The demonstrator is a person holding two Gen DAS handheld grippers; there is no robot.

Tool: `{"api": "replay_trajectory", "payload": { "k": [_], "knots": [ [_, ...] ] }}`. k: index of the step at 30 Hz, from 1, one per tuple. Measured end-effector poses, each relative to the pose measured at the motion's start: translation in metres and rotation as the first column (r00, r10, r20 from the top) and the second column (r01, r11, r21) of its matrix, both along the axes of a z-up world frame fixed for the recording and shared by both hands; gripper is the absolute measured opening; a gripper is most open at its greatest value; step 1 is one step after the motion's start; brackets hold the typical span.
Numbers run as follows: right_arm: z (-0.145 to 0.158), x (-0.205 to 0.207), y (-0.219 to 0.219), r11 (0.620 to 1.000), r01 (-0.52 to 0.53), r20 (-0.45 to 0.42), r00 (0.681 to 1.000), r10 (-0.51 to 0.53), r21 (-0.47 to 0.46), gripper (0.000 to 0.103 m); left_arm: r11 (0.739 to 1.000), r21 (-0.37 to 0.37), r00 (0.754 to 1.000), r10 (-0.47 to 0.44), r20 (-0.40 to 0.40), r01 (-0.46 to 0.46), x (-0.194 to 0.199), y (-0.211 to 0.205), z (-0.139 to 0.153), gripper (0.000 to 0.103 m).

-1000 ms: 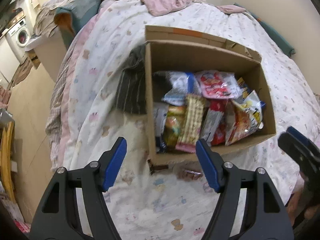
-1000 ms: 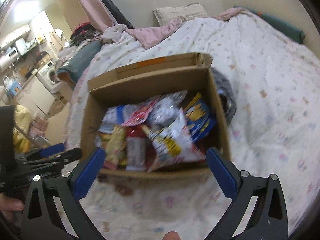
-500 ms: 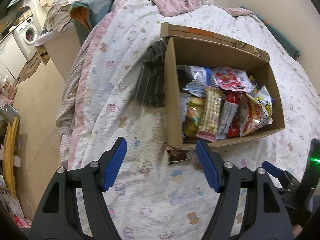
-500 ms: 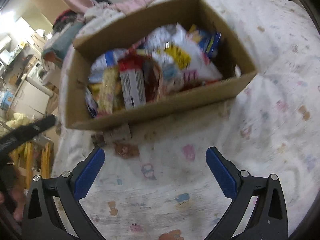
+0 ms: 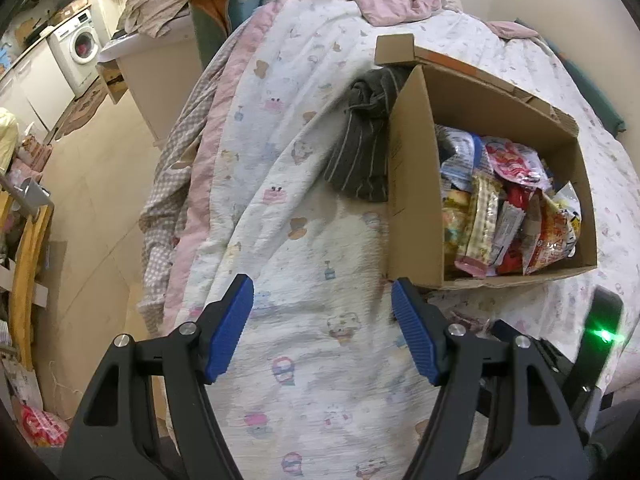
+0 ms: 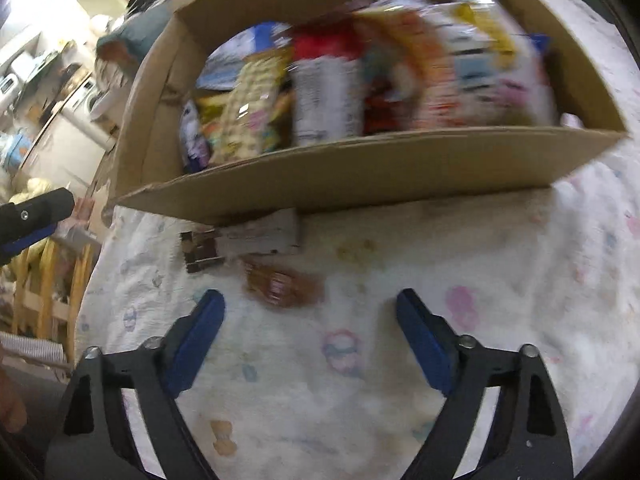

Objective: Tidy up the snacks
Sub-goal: 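Grasp the wrapped pastry with the right gripper while the left gripper grasps a chocolate bar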

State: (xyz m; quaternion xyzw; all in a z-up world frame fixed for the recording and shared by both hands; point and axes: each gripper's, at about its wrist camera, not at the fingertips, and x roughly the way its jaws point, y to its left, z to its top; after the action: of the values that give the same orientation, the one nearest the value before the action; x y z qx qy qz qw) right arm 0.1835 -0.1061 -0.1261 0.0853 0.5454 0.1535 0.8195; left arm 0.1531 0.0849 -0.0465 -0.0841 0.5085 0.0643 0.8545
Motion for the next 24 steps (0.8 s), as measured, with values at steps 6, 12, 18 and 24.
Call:
{"api": "replay_trajectory", "payload": {
  "k": [6, 12, 18, 24],
  "knots": [
    [-0.018, 0.014, 0.017, 1.000, 0.014, -0.038, 0.999, -0.013, 0.027, 0.083, 1.000, 0.025, 1.000, -0.001, -0.013, 0.002, -0.002, 0.002, -0.008, 0.068],
    [-0.017, 0.012, 0.015, 1.000, 0.014, -0.014, 1.000, -0.015, -0.016, 0.047, 0.999, -0.033, 1.000, 0.002, -0.024, -0.002, 0.002, 0.001, -0.013, 0.068],
    [-0.008, 0.000, -0.013, 0.997, 0.039, -0.044, 0.998, -0.036, 0.064, 0.036, 0.998, -0.067, 1.000, -0.006, -0.024, 0.004, 0.002, -0.013, -0.036, 0.068],
    [0.015, -0.022, -0.046, 0.991, 0.047, -0.030, 0.999, -0.044, 0.127, 0.035, 0.990, -0.050, 0.990, -0.134, -0.051, 0.131, 0.006, -0.058, -0.072, 0.068]
  ]
}}
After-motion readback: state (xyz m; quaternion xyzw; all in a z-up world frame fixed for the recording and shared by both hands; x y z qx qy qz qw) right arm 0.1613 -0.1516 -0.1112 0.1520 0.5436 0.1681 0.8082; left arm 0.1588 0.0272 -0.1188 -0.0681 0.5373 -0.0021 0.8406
